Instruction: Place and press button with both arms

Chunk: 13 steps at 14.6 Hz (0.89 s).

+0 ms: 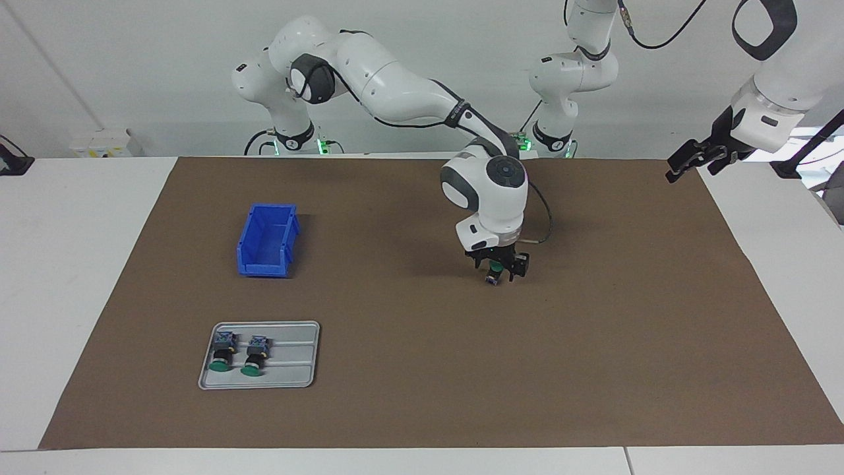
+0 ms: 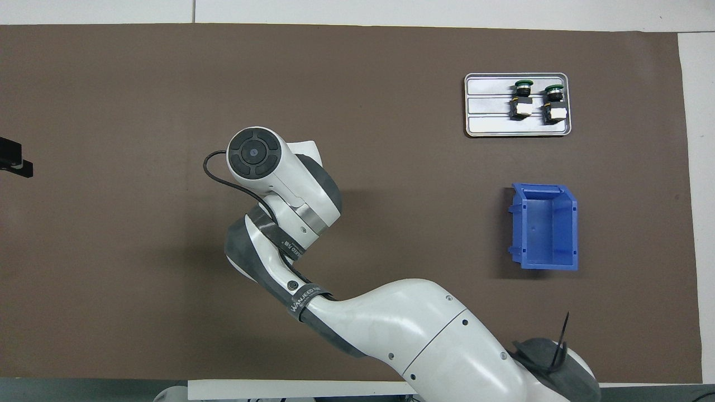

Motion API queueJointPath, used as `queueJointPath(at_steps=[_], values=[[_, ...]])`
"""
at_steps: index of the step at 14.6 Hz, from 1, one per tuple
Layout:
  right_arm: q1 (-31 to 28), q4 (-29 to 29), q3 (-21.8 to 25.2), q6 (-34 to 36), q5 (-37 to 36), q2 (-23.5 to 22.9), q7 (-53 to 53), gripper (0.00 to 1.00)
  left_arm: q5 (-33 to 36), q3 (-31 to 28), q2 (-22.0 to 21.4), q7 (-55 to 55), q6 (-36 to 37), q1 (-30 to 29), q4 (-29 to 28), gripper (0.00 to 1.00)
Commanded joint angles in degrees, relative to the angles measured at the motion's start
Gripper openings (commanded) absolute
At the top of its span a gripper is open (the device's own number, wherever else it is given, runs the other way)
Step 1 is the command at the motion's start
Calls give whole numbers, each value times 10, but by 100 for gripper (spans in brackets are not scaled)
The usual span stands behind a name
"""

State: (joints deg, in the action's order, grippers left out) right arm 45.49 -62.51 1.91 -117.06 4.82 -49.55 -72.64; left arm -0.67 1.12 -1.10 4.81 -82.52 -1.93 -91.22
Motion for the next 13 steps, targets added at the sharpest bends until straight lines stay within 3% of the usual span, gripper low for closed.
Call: queueJointPath(at_steps=[1, 3, 4, 5, 7, 9, 11, 13], values=[[-8, -29, -10, -7, 9, 21, -6, 69, 10, -1, -14, -2, 10, 3, -11, 100], [-7, -29, -9, -6, 9, 21, -2, 43, 10, 0, -20, -3, 11, 2, -13, 100], [-8, -28, -9, -5, 9, 22, -2, 26, 10, 0, -20, -3, 11, 1, -12, 100], [-8, -26, -9, 0, 7, 22, -1, 2, 9, 2, -20, -4, 11, -2, -12, 100], [-16, -24, -9, 18, 3, 28, 20, 0, 10, 2, -22, -7, 11, -5, -12, 100], [-42, -28, -9, 55, 9, 58, 112, 0, 10, 4, -27, -8, 11, -10, -13, 100], [-80, -54, -9, 120, 9, 108, 201, 0, 10, 7, -28, -9, 10, -16, -15, 100], [-130, -138, -9, 147, 9, 188, 279, 0, 10, 14, -30, -8, 10, -20, -15, 100]])
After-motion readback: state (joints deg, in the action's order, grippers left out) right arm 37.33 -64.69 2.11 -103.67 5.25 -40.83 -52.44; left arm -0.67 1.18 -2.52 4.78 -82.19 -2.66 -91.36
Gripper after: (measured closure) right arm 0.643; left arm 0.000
